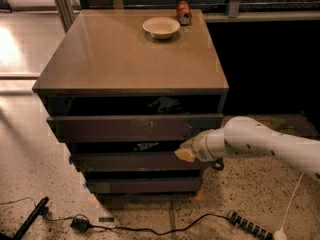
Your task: Close top drawer
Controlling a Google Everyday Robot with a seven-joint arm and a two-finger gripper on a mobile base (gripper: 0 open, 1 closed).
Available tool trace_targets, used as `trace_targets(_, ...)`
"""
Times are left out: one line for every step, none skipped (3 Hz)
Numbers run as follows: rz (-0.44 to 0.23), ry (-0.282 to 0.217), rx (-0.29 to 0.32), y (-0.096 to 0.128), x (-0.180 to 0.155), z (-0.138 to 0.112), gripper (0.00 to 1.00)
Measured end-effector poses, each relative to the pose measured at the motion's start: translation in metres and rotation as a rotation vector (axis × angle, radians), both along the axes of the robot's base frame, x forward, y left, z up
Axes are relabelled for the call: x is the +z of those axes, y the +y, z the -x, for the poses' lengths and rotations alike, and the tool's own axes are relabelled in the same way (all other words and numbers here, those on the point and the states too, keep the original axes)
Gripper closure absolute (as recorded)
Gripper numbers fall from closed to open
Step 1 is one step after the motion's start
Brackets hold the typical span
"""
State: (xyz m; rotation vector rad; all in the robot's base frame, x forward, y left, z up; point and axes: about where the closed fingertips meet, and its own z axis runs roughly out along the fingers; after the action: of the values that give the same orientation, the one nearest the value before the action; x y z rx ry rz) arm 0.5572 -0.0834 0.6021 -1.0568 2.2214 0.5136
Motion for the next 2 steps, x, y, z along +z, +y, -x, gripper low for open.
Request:
trace_targets(0.0, 0.0, 0.0, 0.0, 0.0, 0.0, 0.86)
trace_targets(-0.018, -0.001, -0.021, 0.002, -0.0021, -0.0071, 1.0)
